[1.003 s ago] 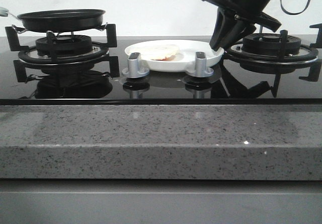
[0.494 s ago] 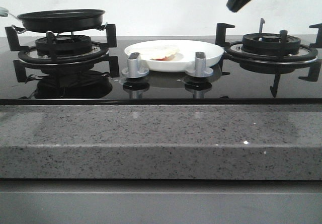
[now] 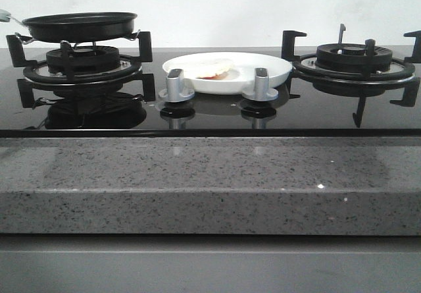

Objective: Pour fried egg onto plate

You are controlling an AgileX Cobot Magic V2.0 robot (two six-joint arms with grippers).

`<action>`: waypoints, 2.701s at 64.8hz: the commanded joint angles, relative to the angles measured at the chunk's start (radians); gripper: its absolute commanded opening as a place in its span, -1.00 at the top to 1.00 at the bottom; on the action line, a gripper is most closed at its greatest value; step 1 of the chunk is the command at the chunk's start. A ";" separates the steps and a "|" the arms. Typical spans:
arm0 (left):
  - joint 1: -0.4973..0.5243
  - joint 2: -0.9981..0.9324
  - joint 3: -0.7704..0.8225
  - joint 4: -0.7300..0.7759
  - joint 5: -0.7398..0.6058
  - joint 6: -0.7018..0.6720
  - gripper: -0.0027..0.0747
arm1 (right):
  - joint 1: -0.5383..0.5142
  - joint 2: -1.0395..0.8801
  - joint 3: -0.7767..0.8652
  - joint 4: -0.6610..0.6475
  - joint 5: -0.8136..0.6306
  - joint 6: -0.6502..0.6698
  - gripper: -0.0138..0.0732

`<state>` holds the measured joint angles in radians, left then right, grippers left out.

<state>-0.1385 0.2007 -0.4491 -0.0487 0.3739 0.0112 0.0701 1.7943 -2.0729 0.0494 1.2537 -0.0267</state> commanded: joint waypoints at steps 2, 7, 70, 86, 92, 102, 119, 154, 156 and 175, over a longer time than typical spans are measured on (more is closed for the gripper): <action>-0.008 0.009 -0.028 -0.010 -0.084 -0.011 0.98 | -0.001 -0.132 0.065 -0.072 0.083 0.003 0.82; -0.008 0.009 -0.028 -0.010 -0.084 -0.011 0.98 | -0.001 -0.204 0.158 -0.087 0.082 0.003 0.82; -0.008 0.009 -0.028 -0.010 -0.084 -0.011 0.98 | -0.001 -1.168 1.377 -0.087 -0.757 0.045 0.82; -0.008 0.009 -0.028 -0.010 -0.084 -0.011 0.98 | -0.001 -1.407 1.567 -0.078 -0.862 0.045 0.82; -0.008 0.009 -0.028 -0.010 -0.084 -0.011 0.98 | -0.001 -1.494 1.620 -0.078 -0.877 0.045 0.82; -0.008 0.009 -0.028 -0.010 -0.084 -0.011 0.98 | -0.001 -1.562 1.653 -0.078 -0.905 0.045 0.82; -0.008 0.009 -0.028 -0.010 -0.084 -0.011 0.98 | -0.001 -1.564 1.653 -0.077 -0.904 0.045 0.82; -0.008 0.009 -0.028 -0.012 -0.084 -0.011 0.98 | 0.001 -1.564 1.653 -0.077 -0.904 0.045 0.82; -0.008 0.009 -0.022 -0.013 -0.086 -0.011 0.98 | 0.001 -1.564 1.653 -0.077 -0.904 0.045 0.82; 0.123 -0.142 0.126 -0.013 -0.009 -0.005 0.98 | 0.001 -1.564 1.653 -0.077 -0.904 0.045 0.82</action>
<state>-0.0472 0.0887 -0.3346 -0.0493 0.4145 0.0112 0.0701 0.2230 -0.3943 -0.0220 0.4371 0.0201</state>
